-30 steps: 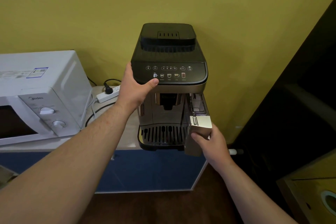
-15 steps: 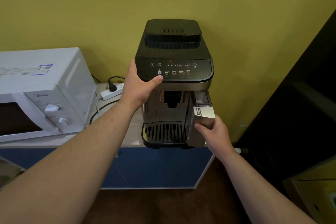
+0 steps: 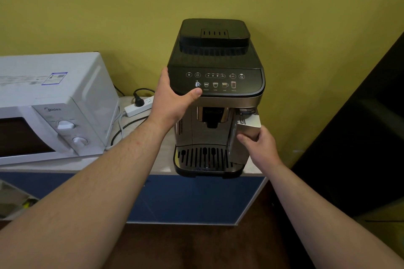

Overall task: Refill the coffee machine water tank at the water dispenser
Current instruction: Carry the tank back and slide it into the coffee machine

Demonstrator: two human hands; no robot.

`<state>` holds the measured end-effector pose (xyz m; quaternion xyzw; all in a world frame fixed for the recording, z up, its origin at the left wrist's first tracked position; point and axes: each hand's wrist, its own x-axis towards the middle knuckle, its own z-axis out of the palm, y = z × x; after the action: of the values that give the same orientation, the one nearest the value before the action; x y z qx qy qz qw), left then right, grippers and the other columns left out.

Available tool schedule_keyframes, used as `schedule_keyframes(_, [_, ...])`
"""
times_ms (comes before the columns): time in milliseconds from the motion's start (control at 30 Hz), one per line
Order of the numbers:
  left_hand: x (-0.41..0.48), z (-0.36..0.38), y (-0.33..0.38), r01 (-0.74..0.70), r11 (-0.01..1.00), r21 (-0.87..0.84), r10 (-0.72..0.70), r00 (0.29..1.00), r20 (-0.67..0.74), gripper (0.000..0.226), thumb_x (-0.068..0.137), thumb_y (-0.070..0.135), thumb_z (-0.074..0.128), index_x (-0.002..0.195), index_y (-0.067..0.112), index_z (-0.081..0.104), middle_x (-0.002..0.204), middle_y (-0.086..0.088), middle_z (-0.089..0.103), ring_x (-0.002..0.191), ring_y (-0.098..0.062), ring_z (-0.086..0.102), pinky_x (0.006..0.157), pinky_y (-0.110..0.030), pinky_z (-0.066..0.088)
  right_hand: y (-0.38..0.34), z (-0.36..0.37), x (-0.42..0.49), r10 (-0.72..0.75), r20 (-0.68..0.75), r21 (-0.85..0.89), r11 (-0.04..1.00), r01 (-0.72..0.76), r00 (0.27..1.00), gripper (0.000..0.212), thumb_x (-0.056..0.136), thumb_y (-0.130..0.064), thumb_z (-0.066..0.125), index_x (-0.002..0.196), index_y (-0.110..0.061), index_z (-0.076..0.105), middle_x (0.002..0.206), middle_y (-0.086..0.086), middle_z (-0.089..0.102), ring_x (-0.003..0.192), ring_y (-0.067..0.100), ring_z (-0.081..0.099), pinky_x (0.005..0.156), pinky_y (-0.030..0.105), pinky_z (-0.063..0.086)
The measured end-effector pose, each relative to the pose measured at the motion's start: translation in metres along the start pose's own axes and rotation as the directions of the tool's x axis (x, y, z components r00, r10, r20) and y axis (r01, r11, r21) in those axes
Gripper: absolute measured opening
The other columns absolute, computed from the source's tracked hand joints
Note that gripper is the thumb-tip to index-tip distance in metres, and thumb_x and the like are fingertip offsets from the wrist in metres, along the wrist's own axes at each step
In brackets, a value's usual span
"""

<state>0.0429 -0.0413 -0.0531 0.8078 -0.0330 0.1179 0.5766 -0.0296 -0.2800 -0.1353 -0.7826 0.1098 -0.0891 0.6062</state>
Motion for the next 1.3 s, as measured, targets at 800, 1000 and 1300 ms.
schedule_keyframes(800, [-0.007, 0.000, 0.007, -0.032, 0.999, 0.024, 0.032, 0.999, -0.008, 0.116, 0.061, 0.063, 0.077, 0.156, 0.027, 0.021, 0.158, 0.002, 0.037, 0.146, -0.018, 0.034, 0.118, -0.046, 0.034, -0.001, 0.009, 0.058, 0.005, 0.004, -0.061, 0.998, -0.004, 1.000, 0.030, 0.080, -0.023, 0.074, 0.103, -0.013, 0.058, 0.102, 0.007, 0.068, 0.096, 0.023, 0.063, 0.082, 0.039, 0.053])
schedule_keyframes(1000, [-0.008, -0.001, 0.009, -0.020, 0.999, 0.043, 0.021, 1.000, -0.018, 0.113, 0.071, 0.052, 0.080, 0.159, 0.025, 0.015, 0.162, 0.000, 0.030, 0.149, -0.019, 0.028, 0.120, -0.046, 0.030, -0.001, 0.009, 0.061, -0.001, 0.008, -0.060, 0.998, 0.002, 1.000, 0.029, 0.080, -0.021, 0.075, 0.103, -0.015, 0.057, 0.100, 0.004, 0.067, 0.094, 0.020, 0.062, 0.076, 0.031, 0.049])
schedule_keyframes(1300, [-0.006, 0.000, 0.006, -0.018, 0.998, 0.059, 0.019, 1.000, -0.023, 0.111, 0.071, 0.052, 0.080, 0.158, 0.025, 0.017, 0.161, 0.000, 0.033, 0.148, -0.019, 0.030, 0.119, -0.046, 0.032, 0.001, 0.009, 0.067, 0.011, 0.036, -0.049, 0.999, -0.010, 0.999, 0.033, 0.079, -0.021, 0.075, 0.107, -0.016, 0.059, 0.101, 0.000, 0.069, 0.094, 0.015, 0.062, 0.074, 0.027, 0.047])
